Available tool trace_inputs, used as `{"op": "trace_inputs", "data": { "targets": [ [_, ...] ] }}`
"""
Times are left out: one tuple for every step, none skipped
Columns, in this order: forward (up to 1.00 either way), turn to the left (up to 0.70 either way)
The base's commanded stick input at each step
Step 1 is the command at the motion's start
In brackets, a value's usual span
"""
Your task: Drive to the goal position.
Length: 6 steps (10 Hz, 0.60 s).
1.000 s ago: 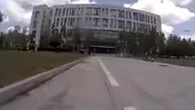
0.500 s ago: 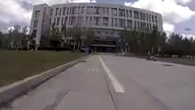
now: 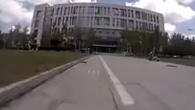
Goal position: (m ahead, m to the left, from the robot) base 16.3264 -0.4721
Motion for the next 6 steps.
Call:
{"op": "trace_inputs", "data": {
  "targets": [
    [0.7,-0.03],
    [0.7,-0.03],
    [0.7,-0.04],
    [0.7,-0.04],
    [0.7,-0.05],
    [0.7,-0.05]
  ]
}}
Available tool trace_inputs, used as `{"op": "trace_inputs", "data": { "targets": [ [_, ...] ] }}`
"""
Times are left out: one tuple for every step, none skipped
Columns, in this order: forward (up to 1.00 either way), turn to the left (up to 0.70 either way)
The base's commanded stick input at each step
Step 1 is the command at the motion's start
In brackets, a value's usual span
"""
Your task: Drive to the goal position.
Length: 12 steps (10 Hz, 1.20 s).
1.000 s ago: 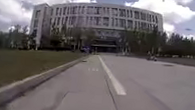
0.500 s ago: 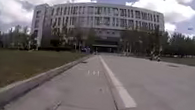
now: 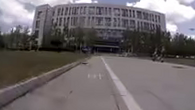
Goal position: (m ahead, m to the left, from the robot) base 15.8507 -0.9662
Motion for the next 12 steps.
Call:
{"op": "trace_inputs", "data": {
  "targets": [
    [0.7,-0.05],
    [0.7,-0.05],
    [0.7,-0.05],
    [0.7,-0.05],
    [0.7,-0.05],
    [0.7,-0.05],
    [0.7,-0.05],
    [0.7,-0.05],
    [0.7,-0.05],
    [0.7,-0.05],
    [0.7,-0.05],
    [0.7,-0.05]
  ]
}}
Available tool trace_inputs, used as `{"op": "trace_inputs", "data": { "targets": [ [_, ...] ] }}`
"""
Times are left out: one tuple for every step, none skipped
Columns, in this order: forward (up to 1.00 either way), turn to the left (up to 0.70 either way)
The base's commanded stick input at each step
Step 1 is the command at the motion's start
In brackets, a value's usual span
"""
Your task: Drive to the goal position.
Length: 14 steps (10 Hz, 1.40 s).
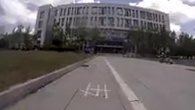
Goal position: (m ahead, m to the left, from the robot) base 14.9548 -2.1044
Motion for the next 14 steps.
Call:
{"op": "trace_inputs", "data": {
  "targets": [
    [0.7,-0.05],
    [0.7,-0.05],
    [0.7,-0.05],
    [0.7,-0.05],
    [0.7,-0.05],
    [0.7,-0.05],
    [0.7,-0.05],
    [0.7,-0.05],
    [0.7,-0.05],
    [0.7,-0.05],
    [0.7,-0.05],
    [0.7,-0.05],
    [0.7,-0.05],
    [0.7,-0.05]
  ]
}}
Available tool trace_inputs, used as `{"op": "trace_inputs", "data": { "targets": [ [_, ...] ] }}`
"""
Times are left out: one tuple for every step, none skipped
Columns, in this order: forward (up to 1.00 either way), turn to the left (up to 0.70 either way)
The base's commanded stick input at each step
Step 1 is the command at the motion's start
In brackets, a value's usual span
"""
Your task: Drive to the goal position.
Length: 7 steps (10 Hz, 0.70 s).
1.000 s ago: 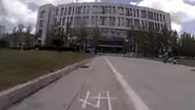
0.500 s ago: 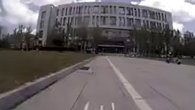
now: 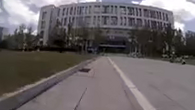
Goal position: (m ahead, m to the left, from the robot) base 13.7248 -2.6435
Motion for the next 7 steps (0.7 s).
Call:
{"op": "trace_inputs", "data": {
  "targets": [
    [0.7,-0.05],
    [0.7,-0.05],
    [0.7,-0.05],
    [0.7,-0.05],
    [0.7,-0.05],
    [0.7,-0.05],
    [0.7,-0.05]
  ]
}}
